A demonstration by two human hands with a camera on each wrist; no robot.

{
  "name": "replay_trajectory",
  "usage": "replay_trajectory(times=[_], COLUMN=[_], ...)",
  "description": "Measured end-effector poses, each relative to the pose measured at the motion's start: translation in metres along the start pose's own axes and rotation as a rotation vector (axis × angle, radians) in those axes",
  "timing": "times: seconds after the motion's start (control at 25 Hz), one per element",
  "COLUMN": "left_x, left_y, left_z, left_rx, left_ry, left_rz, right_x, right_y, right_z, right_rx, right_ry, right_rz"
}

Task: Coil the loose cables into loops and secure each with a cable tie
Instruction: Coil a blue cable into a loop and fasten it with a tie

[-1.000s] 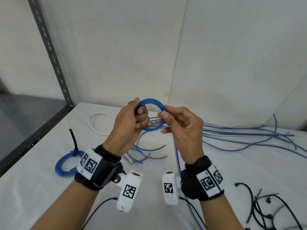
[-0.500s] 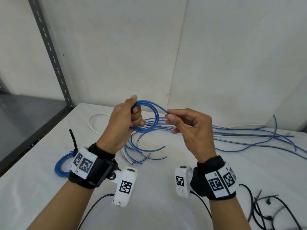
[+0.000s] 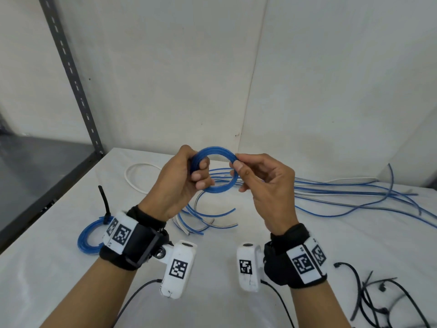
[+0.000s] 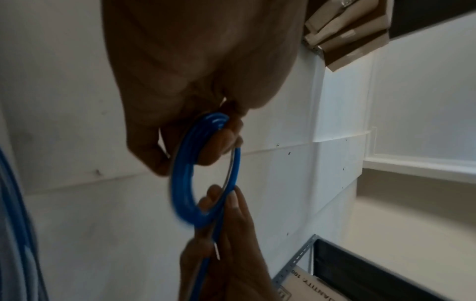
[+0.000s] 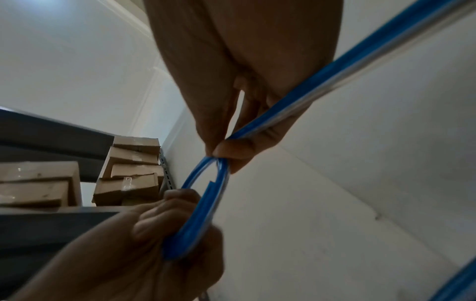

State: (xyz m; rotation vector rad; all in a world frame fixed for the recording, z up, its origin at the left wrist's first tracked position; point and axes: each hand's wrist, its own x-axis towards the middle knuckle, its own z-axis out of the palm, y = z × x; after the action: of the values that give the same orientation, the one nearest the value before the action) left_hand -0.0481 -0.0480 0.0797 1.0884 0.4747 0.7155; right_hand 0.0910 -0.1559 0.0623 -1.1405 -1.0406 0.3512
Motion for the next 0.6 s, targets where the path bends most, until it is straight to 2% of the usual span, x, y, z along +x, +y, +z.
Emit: replay_trajectory(times=[0.12,0.24,0.44,0.6], left_x=[-0.002,-0.003,0.000,-0.002], left_y=[-0.002,-0.008,0.000,0.005], left_z=[-0.001,0.005,0.000,0.001], left_rx=[0.359,0.481,0.257,0.041], left_ry=[-0.062,-0.084,-0.009,-0.014], left_rz=[-0.063,-0.046,0.023,-0.008], right_x=[0.002,0.001,0.005,0.003], right_y=[0.000,0.003,0.004,0.000], right_z=[-0.010,-0.011,-0.015,-0.008], right_rx=[-0.194,-0.268,-0.257,-0.146], right_ry=[-0.163,-0.220,-0.073,-0.073], right_rz=[-0.013,-0.015,-0.063,-0.018])
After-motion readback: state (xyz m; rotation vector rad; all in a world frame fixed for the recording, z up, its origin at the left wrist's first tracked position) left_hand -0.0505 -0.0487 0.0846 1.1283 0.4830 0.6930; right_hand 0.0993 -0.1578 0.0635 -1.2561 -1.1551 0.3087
